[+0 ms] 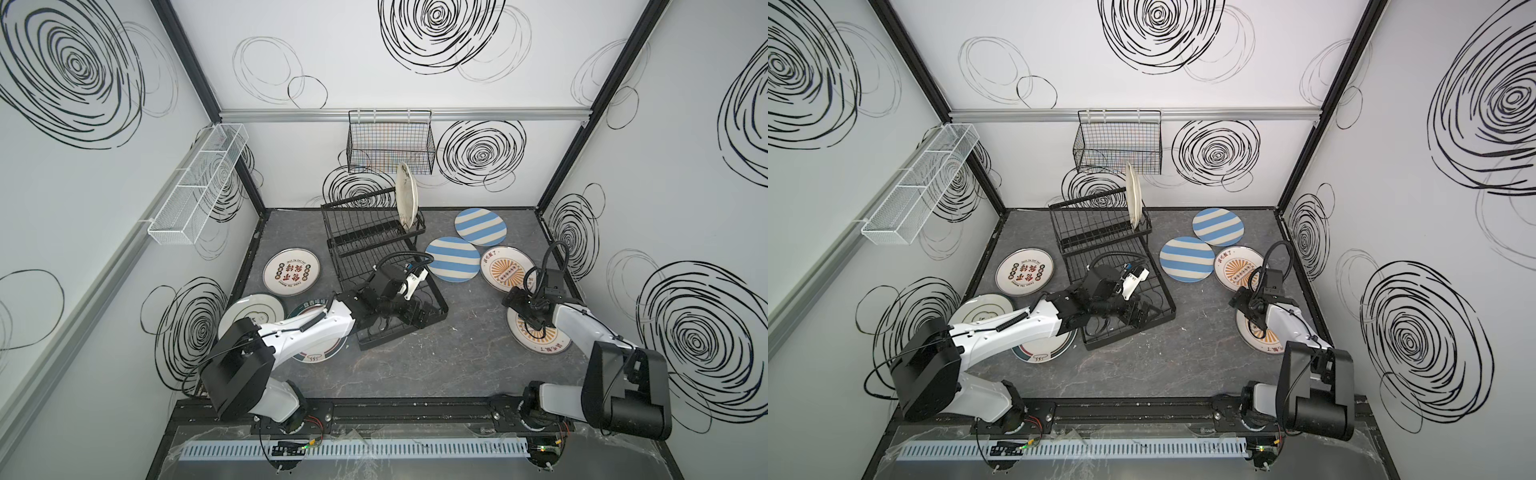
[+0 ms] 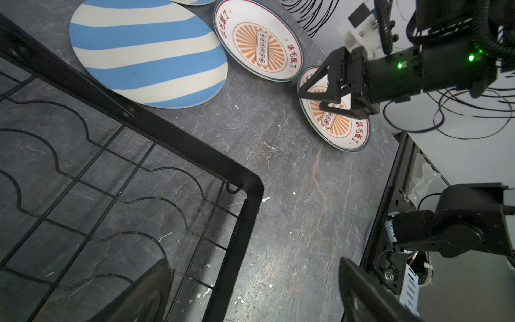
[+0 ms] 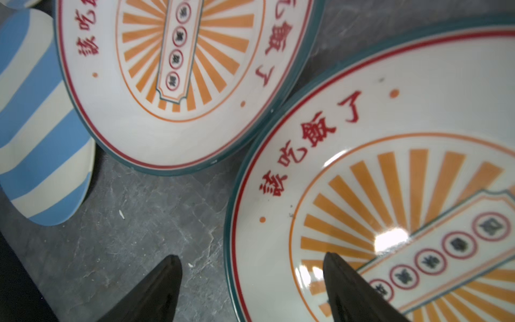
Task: Load plates into a dish rack
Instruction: Move the plate to the middle-right of the table.
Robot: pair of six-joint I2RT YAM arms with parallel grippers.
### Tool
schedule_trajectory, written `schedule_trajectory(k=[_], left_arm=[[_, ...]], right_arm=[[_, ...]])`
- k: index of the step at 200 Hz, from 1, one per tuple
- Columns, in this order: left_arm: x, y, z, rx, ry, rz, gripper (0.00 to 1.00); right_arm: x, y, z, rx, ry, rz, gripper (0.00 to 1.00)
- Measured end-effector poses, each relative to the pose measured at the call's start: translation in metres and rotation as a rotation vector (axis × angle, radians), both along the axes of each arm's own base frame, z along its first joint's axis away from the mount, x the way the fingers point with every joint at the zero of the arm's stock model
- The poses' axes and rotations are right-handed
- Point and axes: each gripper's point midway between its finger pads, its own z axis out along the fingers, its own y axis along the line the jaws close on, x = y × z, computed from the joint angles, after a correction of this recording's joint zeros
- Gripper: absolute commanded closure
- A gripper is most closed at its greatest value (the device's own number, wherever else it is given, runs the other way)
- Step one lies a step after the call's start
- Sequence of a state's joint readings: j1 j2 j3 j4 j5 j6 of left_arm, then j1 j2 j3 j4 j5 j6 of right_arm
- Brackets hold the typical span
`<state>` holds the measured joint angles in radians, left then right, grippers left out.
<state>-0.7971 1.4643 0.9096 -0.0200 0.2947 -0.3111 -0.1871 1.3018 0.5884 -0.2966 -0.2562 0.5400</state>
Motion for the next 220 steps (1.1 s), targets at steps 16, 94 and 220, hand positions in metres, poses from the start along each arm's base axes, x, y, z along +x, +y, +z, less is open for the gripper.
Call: schedule_trajectory(k=[16, 94, 220], left_arm=[[0.0, 0.001, -0.002, 0.003, 0.002, 0.002, 0.04], [-0.007, 0.008, -0.015, 0.014, 0.025, 0.009, 0.04], [-0.012, -0.003, -0.011, 0.001, 0.012, -0.015, 0.04]], right_arm=[[0.003, 0.004, -0.002, 0.0, -0.01, 0.011, 0.16], [0.016, 0.054, 0.002, 0.043, -0.058, 0.152, 0.16], [0.038, 0.095, 0.053, 0.149, -0.219, 0.256, 0.2]])
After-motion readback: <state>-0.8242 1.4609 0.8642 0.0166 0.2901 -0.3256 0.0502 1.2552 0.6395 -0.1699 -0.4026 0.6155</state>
